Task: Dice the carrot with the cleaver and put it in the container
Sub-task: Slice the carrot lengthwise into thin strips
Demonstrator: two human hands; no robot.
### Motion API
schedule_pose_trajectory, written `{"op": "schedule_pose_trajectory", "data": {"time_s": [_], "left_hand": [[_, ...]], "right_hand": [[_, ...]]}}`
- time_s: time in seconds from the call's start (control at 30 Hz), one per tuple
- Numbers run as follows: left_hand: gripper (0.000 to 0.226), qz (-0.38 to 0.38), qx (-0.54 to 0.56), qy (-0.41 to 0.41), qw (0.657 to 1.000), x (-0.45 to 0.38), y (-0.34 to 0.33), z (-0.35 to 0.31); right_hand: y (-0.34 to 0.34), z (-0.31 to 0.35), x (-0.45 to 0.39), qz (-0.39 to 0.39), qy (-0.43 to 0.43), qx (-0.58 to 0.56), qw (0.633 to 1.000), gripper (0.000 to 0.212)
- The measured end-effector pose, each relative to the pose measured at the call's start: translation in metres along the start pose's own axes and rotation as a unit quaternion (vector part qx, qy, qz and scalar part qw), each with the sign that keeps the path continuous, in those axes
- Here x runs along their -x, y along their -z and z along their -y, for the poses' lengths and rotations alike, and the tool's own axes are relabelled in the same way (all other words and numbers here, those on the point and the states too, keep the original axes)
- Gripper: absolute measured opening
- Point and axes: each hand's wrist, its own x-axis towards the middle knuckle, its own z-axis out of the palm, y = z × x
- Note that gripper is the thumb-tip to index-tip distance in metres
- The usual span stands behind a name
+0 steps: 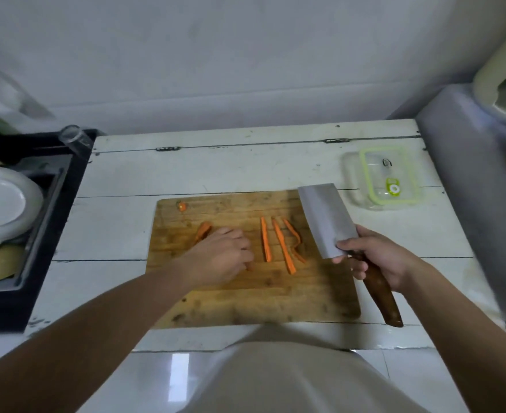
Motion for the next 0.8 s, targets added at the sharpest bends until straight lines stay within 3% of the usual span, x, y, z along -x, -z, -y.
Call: {"op": "schedule_pose_trajectory", "data": {"time_s": [0.2, 0.4, 0.43, 0.5, 0.57, 0.63, 0.7, 0.73, 0.8], "left_hand": [[0.041, -0.014, -0.041, -0.007, 0.999, -0.042, 0.014, -0.006], [0.015, -0.039, -0.078, -0.053, 0.995, -0.065, 0.014, 0.014], [0.013, -0.047, -0.052, -0.023, 0.997, -0.064, 0.012, 0.015], [0.012, -0.065, 0.125, 0.135, 0.981, -0.055, 0.021, 0.005], [0.018, -0.094, 0.349, 0.316, 0.877, -0.033, 0.031, -0.007], [0.023, -0.115, 0.525, 0.44, 0.719, 0.001, 0.033, -0.017], [0.021, -0.129, 0.656, 0.517, 0.535, 0.036, 0.031, -0.028], [0.02, -0.139, 0.695, 0.535, 0.46, 0.049, 0.028, -0.033], [0.019, -0.153, 0.733, 0.547, 0.376, 0.066, 0.021, -0.038]], "right_hand": [[0.007, -0.008, 0.001, 0.01, 0.008, 0.004, 1.0, 0.036], [0.003, -0.009, 0.009, 0.013, 0.023, 0.004, 1.0, 0.035], [0.002, -0.009, 0.011, 0.008, 0.025, 0.008, 1.0, 0.034], [-0.004, -0.009, 0.015, -0.003, 0.032, 0.04, 0.999, 0.031], [-0.014, -0.01, 0.021, -0.02, 0.044, 0.111, 0.993, 0.032], [-0.029, -0.014, 0.024, -0.033, 0.05, 0.2, 0.978, 0.033], [-0.052, -0.022, 0.02, -0.034, 0.057, 0.307, 0.949, 0.028], [-0.064, -0.027, 0.016, -0.028, 0.07, 0.361, 0.929, 0.026], [-0.09, -0.039, 0.009, -0.011, 0.102, 0.459, 0.883, 0.028]]}}
